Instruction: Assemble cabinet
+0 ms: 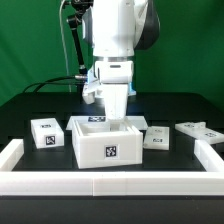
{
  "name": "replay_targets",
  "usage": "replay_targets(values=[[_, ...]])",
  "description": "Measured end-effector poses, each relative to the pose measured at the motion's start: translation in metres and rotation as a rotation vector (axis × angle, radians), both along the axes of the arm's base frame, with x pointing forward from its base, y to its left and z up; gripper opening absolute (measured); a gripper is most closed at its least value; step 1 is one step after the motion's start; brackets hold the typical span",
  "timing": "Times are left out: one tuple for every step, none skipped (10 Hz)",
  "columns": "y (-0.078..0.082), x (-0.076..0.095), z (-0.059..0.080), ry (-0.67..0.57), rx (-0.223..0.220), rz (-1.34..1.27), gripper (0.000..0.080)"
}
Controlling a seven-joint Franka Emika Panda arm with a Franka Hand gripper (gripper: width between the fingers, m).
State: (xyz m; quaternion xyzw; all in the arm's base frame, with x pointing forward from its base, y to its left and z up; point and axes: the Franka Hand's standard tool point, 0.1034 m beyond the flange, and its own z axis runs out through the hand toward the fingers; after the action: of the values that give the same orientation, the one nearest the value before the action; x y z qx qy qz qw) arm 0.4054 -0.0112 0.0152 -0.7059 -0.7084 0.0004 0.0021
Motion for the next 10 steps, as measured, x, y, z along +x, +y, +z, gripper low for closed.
replay_targets(values=[[-0.0005, -0.0008, -0.0027, 0.006, 0.001, -0.001, 0.0798], [-0.0020, -0.0010, -0.0042, 0.008, 0.002, -0.005, 0.0796], [-0.0019, -0.0010, -0.0042, 0.008, 0.002, -0.006, 0.0796], [-0.0019, -0.0011, -0.0042, 0.009, 0.002, -0.006, 0.0629], [-0.0019, -0.0011, -0.0042, 0.009, 0.002, -0.006, 0.0475], [-0.0019, -0.0011, -0.0042, 0.009, 0.002, -0.006, 0.0475], [-0.0019, -0.0012, -0.0042, 0.009, 0.002, -0.006, 0.0237], [-0.0019, -0.0012, -0.0042, 0.009, 0.002, -0.006, 0.0237], [-0.0017, -0.0011, -0.0042, 0.009, 0.002, -0.006, 0.0076], [-0.0021, -0.0011, -0.0042, 0.008, 0.002, -0.008, 0.0037]])
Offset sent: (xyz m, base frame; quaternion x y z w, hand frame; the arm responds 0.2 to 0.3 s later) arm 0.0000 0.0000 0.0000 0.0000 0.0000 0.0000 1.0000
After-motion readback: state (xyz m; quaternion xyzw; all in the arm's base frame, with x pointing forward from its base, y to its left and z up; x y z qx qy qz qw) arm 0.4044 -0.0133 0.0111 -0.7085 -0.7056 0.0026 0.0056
